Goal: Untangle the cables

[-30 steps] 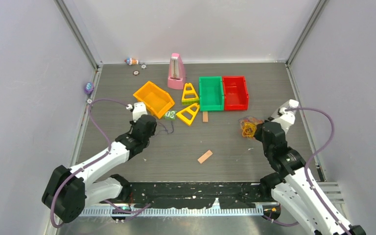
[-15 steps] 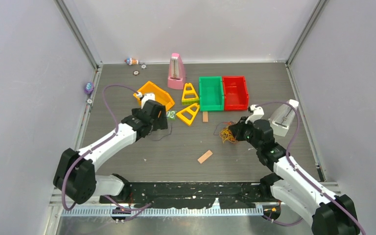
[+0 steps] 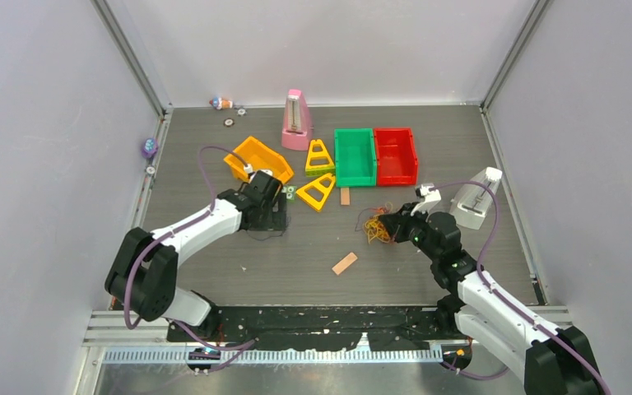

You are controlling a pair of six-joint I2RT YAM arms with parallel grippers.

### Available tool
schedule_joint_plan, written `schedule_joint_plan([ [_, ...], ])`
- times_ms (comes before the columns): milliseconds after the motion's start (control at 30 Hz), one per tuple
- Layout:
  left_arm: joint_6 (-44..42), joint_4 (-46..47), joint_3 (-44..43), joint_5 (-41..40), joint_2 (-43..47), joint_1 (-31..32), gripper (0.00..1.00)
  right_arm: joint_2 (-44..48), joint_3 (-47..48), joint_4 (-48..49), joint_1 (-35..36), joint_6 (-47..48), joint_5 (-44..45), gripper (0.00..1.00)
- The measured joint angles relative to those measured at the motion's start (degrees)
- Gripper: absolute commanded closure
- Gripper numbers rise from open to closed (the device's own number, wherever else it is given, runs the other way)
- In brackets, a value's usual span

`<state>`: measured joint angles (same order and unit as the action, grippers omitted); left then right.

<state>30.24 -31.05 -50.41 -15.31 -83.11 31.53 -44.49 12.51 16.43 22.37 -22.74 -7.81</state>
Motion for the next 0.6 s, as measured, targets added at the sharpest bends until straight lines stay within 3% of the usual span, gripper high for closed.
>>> schedule_joint_plan([
  [133, 0.0, -0.5, 0.2, -0.3, 1.3, -1.9, 0.0, 0.0, -0.1, 1.2, 0.0, 0.0, -0.3, 0.92],
  [367, 3.3, 3.1, 5.7, 4.3, 6.2, -14.6, 0.0, 0.0, -0.5, 2.9, 0.0, -0.1, -0.3, 0.93],
  [600, 4.6, 2.7, 1.2, 6.4, -5.2, -14.4, 0.01, 0.0, -1.2, 3.3, 0.0, 0.0, -0.3, 0.94],
])
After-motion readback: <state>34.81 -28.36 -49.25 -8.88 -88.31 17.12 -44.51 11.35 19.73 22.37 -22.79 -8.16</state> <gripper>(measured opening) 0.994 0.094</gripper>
